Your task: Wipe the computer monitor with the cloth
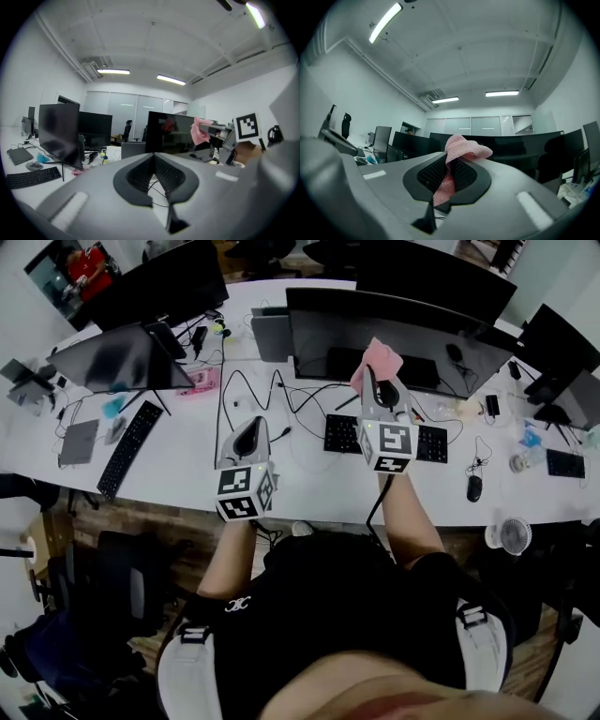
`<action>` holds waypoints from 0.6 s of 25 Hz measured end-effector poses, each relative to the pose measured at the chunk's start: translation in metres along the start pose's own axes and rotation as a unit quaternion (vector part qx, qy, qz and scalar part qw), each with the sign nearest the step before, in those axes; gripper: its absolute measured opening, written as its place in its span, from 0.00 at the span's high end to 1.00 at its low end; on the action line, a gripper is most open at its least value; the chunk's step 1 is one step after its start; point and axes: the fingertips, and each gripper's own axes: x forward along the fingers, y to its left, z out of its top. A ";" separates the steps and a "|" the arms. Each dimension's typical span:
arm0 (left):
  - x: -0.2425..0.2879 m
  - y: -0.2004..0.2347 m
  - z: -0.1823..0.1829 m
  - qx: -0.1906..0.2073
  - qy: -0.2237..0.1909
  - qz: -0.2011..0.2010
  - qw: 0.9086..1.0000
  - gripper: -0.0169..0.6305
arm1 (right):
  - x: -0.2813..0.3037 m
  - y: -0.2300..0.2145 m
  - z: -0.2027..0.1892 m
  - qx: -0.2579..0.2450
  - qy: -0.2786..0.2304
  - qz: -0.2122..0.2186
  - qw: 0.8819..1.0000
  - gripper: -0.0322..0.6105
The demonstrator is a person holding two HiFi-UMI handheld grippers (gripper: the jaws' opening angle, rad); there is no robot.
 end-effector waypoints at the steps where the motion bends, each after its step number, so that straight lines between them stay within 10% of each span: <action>1: 0.002 -0.009 0.001 0.003 0.000 -0.007 1.000 0.90 | -0.010 -0.006 -0.002 0.003 0.001 -0.003 1.000 0.93; 15: 0.002 -0.082 -0.004 0.017 0.002 -0.064 0.998 0.90 | -0.093 -0.044 -0.015 -0.001 0.020 -0.018 1.000 0.93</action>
